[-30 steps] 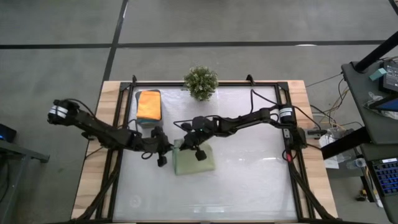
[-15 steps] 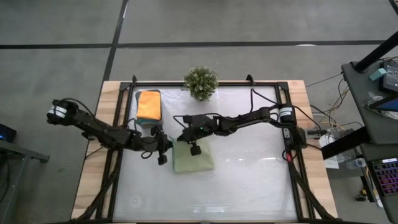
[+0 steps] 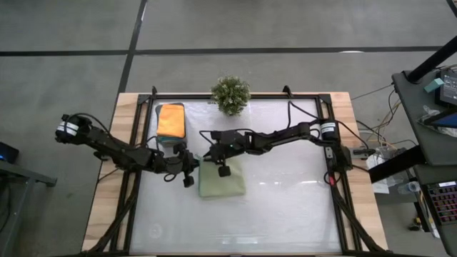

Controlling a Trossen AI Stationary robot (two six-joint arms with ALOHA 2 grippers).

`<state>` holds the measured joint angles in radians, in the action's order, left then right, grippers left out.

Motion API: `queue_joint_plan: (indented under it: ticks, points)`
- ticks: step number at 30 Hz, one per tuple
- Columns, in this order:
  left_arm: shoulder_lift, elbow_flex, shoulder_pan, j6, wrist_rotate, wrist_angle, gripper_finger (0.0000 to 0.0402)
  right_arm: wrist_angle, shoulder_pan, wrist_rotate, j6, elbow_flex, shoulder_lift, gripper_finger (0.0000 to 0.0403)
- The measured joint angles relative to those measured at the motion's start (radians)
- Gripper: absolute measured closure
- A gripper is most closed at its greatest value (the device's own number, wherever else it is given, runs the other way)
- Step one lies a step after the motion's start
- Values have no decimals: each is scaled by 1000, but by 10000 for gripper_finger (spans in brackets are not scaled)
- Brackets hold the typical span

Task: Fold microfiber towels
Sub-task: Fold the green microfiber cloth

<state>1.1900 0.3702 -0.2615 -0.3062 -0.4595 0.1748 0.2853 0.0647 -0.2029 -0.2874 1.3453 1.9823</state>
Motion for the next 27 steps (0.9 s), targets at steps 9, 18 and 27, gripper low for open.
queue_joint_plan:
  ticks: [9, 18, 27]
  points:
    - [28, -2, 0, -2, -13, -3, 388, -3, 1, 50, 0, 1, 33, 284]
    - [3, -2, 2, -29, -19, -65, 345, 13, 10, 50, 16, -2, 40, 275]
    - [-54, 3, 2, -31, 25, -121, 246, 19, 13, 50, 26, -1, 38, 275]
